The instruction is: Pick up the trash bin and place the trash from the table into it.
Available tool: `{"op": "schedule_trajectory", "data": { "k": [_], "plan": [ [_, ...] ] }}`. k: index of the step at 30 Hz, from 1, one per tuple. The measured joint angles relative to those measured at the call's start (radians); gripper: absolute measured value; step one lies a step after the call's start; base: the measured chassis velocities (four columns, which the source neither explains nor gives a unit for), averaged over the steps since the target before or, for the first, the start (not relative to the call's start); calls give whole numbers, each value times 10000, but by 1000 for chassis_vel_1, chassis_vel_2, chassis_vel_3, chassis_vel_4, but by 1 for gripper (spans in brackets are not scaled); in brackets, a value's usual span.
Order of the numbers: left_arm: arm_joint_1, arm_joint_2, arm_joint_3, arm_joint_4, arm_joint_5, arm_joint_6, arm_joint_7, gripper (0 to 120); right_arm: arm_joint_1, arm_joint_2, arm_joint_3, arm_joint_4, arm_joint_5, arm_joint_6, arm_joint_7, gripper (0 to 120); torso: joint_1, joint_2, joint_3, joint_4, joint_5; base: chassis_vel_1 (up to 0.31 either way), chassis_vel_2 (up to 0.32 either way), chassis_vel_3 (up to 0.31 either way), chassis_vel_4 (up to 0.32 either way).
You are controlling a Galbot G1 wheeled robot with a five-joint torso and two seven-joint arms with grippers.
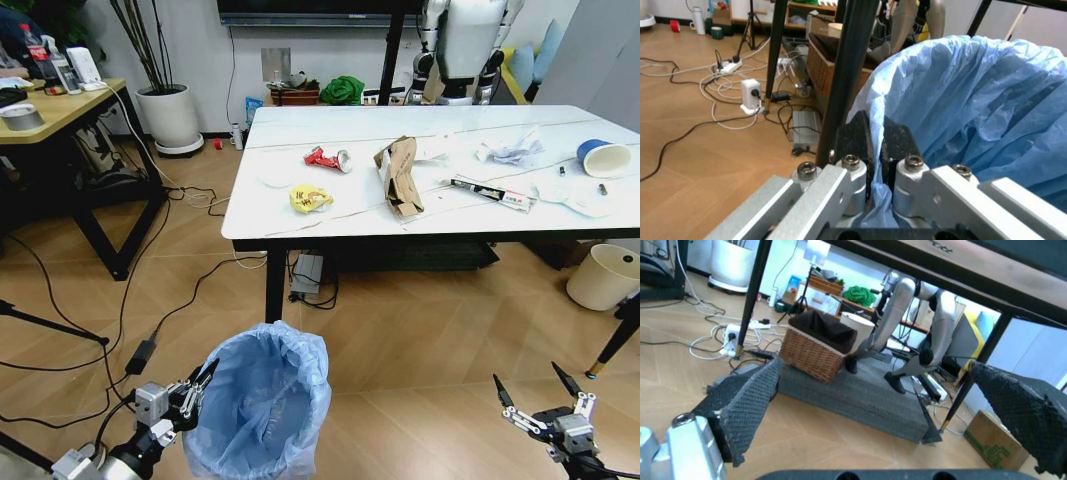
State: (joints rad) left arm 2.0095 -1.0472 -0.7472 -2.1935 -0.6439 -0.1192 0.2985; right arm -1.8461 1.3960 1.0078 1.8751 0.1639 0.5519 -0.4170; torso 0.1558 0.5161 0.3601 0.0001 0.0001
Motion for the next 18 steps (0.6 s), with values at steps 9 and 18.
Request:
{"op": "schedule_trajectory", "data": {
  "k": [9,18],
  "plan": [
    [60,-41,-14,-67,32,-9,6,0,-83,-23,-2,94,104,58,-12,100,147,377,231,0,0,0,0,0,0],
    [41,-120,-2,-67,54,-23,4,0,-84,-68,-3,173,130,4,-12,100,257,697,441,0,0,0,0,0,0]
  ]
}}
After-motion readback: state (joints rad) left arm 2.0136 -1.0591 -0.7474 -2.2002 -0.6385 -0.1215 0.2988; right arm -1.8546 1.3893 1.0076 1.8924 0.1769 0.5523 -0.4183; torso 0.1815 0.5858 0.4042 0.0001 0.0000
